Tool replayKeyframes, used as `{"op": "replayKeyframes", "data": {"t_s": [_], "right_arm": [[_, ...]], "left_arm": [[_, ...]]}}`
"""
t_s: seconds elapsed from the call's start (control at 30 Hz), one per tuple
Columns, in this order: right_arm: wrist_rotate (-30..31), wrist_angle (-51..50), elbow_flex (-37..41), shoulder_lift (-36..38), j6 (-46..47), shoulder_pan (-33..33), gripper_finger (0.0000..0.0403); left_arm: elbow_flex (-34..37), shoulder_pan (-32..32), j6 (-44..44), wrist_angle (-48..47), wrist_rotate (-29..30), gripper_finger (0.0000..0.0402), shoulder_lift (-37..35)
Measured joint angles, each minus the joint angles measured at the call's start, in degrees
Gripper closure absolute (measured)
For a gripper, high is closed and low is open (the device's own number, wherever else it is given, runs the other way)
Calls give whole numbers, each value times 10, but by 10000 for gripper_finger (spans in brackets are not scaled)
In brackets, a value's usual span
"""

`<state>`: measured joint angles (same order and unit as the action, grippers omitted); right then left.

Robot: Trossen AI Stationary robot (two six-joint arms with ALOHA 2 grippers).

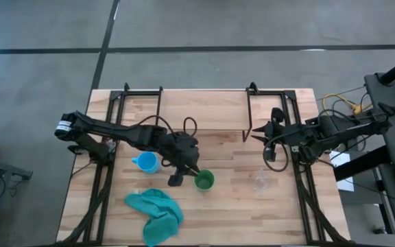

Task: Stack small to large cups/mugs on shelf
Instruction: Put the green cup on the shelf

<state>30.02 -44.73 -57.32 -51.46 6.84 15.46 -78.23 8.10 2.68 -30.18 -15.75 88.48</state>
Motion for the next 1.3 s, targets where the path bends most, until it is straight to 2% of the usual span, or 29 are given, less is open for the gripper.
{"op": "replayKeyframes", "data": {"t_s": [0.43, 0.77, 1.3], "right_arm": [[0, 0, 0, 0, 0, 0, 314], [0, 0, 0, 0, 0, 0, 314], [0, 0, 0, 0, 0, 0, 314]], "left_arm": [[0, 31, 2, 2, -20, 343, 69], [-42, 38, 0, -4, -19, 343, 119], [-38, 39, 15, -24, -18, 343, 127]]}}
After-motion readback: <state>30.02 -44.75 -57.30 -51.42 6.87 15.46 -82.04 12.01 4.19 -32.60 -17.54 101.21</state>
